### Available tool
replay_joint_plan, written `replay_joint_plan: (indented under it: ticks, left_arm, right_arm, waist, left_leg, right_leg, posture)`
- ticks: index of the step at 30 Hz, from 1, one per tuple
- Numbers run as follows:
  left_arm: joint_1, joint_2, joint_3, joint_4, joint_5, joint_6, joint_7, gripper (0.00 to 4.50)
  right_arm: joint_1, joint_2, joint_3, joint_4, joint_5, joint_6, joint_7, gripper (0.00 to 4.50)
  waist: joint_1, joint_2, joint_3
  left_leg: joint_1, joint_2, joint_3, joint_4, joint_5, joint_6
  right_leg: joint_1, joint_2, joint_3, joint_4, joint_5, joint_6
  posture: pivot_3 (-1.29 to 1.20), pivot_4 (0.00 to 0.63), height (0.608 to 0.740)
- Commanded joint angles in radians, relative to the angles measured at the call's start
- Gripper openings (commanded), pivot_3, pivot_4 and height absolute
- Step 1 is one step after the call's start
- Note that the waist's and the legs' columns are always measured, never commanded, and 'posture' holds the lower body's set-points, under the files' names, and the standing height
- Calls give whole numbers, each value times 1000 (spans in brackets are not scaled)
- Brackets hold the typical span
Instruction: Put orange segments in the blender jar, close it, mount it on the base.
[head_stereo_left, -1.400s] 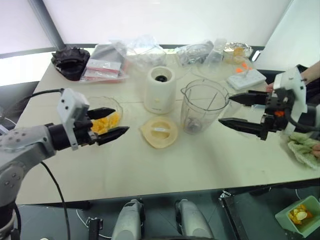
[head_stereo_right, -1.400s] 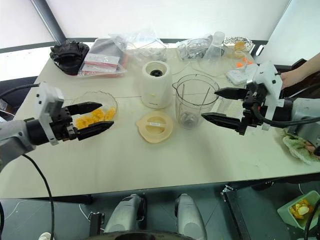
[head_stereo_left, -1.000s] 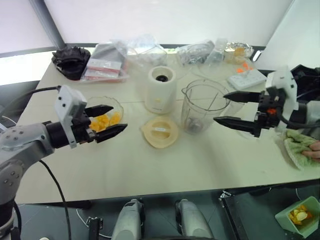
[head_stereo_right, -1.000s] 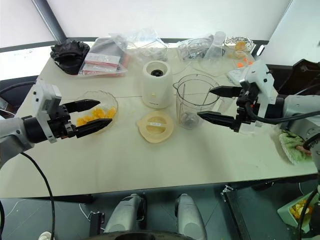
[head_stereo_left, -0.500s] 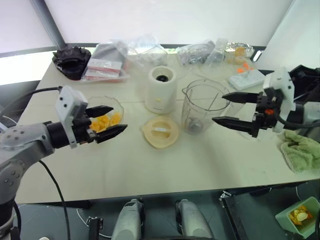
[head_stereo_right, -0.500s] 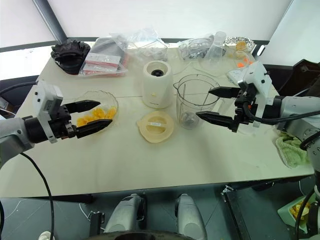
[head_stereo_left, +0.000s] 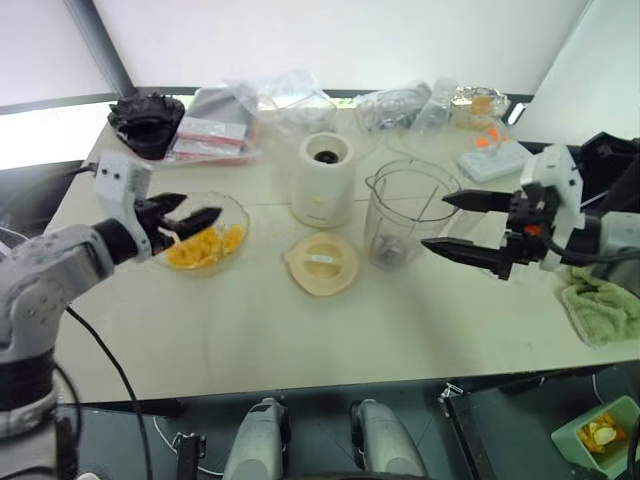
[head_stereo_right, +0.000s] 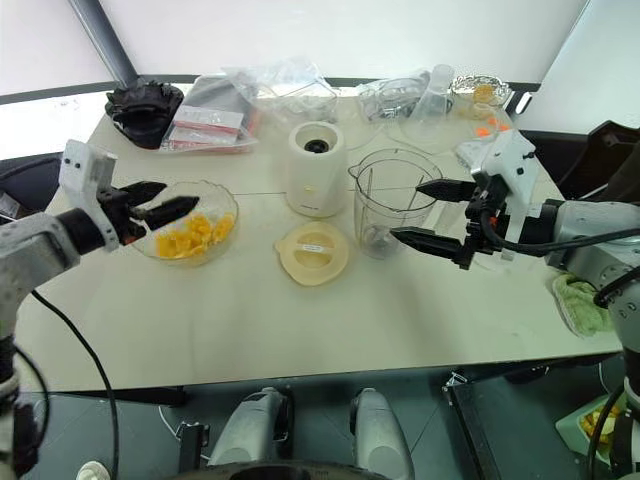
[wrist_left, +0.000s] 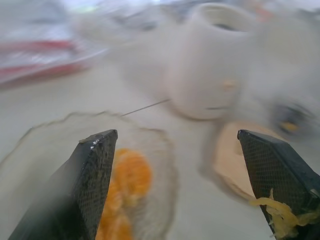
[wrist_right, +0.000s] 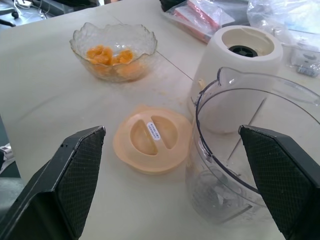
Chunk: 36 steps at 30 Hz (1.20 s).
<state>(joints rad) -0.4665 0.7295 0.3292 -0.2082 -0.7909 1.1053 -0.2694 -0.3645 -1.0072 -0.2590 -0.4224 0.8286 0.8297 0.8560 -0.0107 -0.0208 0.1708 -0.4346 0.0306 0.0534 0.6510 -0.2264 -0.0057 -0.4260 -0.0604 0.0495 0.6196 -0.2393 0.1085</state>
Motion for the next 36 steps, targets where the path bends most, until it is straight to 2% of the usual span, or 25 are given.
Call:
replay_joint_plan:
  ticks: [1, 7, 10, 14, 23, 32, 36]
  left_arm:
    - [-121, -96, 20, 92, 76, 101, 203, 4010]
    - [-327, -260, -11, 312, 234, 120, 387, 4010]
    - [-420, -319, 36, 449, 307, 131, 501, 4010]
    - [-476, -361, 90, 577, 359, 85, 565, 4010]
    - [-545, -384, 137, 844, 434, -91, 605, 4010]
    - [-618, -343, 113, 1242, 492, -378, 517, 4010]
    - [-647, -345, 103, 1352, 506, -446, 478, 4010]
  right_arm:
    - [-8, 6, -33, -27, -2, -21, -10, 4463]
    - [-20, 11, -9, -20, -18, -27, -4, 4463]
    - [-45, 8, 3, -13, -21, -22, 0, 4463]
    - [-58, -1, 11, -4, -37, -26, 12, 4463]
    - [-58, 6, 12, -15, -57, -24, 7, 4463]
    - [-36, 8, -6, -46, -62, -18, -17, 4463]
    - [-23, 8, -12, -60, -58, -16, -31, 4463]
  waist:
    - [2, 0, 0]
    - [1, -2, 0]
    - [0, -2, 0]
    - [-4, -2, 0]
    - [3, -3, 0]
    - [1, -3, 0]
    - [1, -3, 0]
  left_leg:
    - [0, 0, 0, 0, 0, 0]
    - [0, -1, 1, 1, 0, 0]
    - [0, -1, 1, 1, 0, 0]
    - [0, 0, 1, 0, 0, 0]
    - [0, -1, 1, 0, 0, 0]
    - [0, -1, 1, 0, 0, 0]
    - [0, -1, 1, 0, 0, -1]
  right_leg:
    - [0, 0, 0, 0, 0, 1]
    - [1, 2, 0, 0, 2, 4]
    - [1, 3, 0, 1, 3, 5]
    - [0, 4, 0, 1, 3, 5]
    - [0, 3, -1, 3, 3, 5]
    - [-1, 2, -1, 3, 3, 6]
    - [0, 2, -1, 3, 3, 6]
  posture:
    - [0, 150, 740]
    - [0, 150, 740]
    - [0, 150, 740]
    - [0, 150, 740]
    - [0, 150, 740]
    - [0, 150, 740]
    - [0, 150, 740]
